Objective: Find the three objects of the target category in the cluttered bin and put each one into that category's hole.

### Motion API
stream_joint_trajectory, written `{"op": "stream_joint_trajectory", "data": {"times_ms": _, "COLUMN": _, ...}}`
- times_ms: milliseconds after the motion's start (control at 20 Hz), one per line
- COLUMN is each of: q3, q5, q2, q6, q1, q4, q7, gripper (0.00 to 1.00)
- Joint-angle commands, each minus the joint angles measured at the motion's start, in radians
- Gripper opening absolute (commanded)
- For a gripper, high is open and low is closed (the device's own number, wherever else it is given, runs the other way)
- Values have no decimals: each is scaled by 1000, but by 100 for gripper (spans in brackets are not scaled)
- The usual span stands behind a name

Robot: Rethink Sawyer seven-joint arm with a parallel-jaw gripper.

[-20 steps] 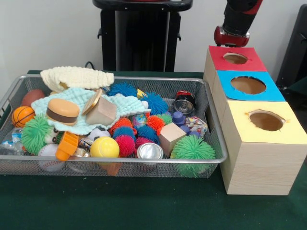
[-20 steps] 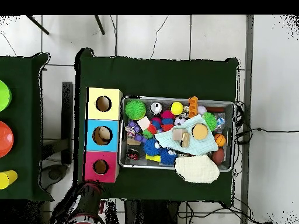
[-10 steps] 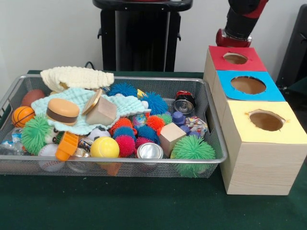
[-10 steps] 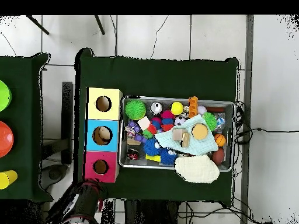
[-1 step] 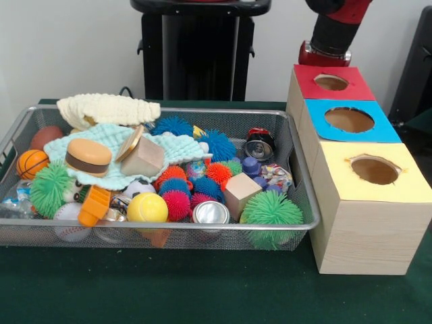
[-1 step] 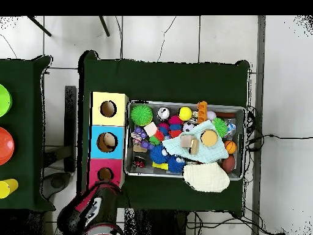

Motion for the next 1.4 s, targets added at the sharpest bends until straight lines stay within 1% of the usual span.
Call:
{"op": "stream_joint_trajectory", "data": {"times_ms": 50, "q3": 107, "q5": 16, "q2": -63, "q6": 63, "q1": -133, "q4": -21, "q7": -121, "gripper": 100}}
{"op": "stream_joint_trajectory", "data": {"times_ms": 250, "q3": 150, "q5": -16, "q2": -91, "q6": 89, "q1": -231, "q4": 6, "q7": -199, "gripper": 100}}
{"op": "stream_joint_trajectory", "data": {"times_ms": 300, "q3": 154, "q5": -29, "q2": -88, "q6": 88, "q1": -244, "q4": 7, "q7": -206, "gripper": 100}}
{"op": "stream_joint_trajectory", "data": {"times_ms": 600, "q3": 146, "q5": -117, "q2": -35, "q6": 42, "q1": -270, "q4": -24, "q7": -189, "gripper": 100}}
{"op": "stream_joint_trajectory", "data": {"times_ms": 850, "q3": 206, "q5": -134, "q2": -35, "q6": 80, "q1": -346, "q4": -30, "q7": -232, "gripper": 100}}
{"op": "stream_joint_trajectory", "data": {"times_ms": 1050, "q3": 271, "q5": -138, "q2": -63, "q6": 135, "q1": -434, "q4": -18, "q7": -308, "gripper": 100}}
{"op": "stream_joint_trajectory", "data": {"times_ms": 1200, "q3": 314, "q5": -144, "q2": -73, "q6": 182, "q1": -488, "q4": -25, "q7": -359, "gripper": 100}}
{"op": "stream_joint_trajectory", "data": {"times_ms": 1400, "q3": 345, "q5": -135, "q2": -82, "q6": 228, "q1": -510, "q4": -43, "q7": -368, "gripper": 100}}
